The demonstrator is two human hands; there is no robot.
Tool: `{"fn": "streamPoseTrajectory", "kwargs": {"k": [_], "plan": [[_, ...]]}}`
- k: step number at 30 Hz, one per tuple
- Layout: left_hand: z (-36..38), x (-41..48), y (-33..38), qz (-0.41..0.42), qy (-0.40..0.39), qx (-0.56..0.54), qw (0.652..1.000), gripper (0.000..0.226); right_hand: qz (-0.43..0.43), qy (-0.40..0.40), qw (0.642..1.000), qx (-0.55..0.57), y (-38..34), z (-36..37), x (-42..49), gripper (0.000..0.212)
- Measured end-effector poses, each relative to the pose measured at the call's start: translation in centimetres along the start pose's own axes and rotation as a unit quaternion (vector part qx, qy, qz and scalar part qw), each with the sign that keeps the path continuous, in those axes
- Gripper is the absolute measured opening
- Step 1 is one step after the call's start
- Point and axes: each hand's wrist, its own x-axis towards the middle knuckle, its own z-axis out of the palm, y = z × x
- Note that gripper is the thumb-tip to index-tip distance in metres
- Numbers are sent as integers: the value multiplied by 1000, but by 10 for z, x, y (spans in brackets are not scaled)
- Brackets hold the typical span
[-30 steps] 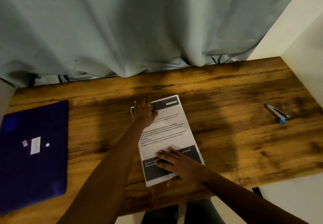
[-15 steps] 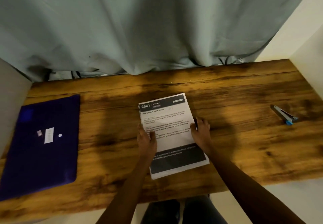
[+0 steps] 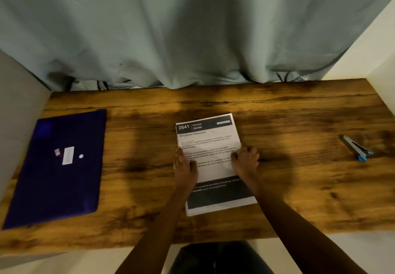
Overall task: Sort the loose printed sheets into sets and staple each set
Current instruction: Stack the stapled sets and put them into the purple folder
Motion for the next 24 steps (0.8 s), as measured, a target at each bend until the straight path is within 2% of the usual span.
{"fn": "streamPoseTrajectory", "kwargs": {"k": [2,5,10,14,17,24], "plan": [[-13,1,-2,-22,18,-8,1000,67,-14,42,999,-5,-11,-1,-7,62],[-49,2,-19,-46,101,26,993,71,-133,89,986,42,-37,2,-20,68],[-134,17,-85,-91,230,143,958,76,-280,13,959,49,-90,24,-46,65],[-177,16,-129,-210,224,165,937,82,-354,-44,934,30,-116,48,-64,58],[-190,9,-148,-261,188,154,934,84,-383,-87,920,7,-129,62,-72,56],[-163,-14,-129,-216,149,156,952,79,-373,-170,912,27,-147,81,-83,53]]}}
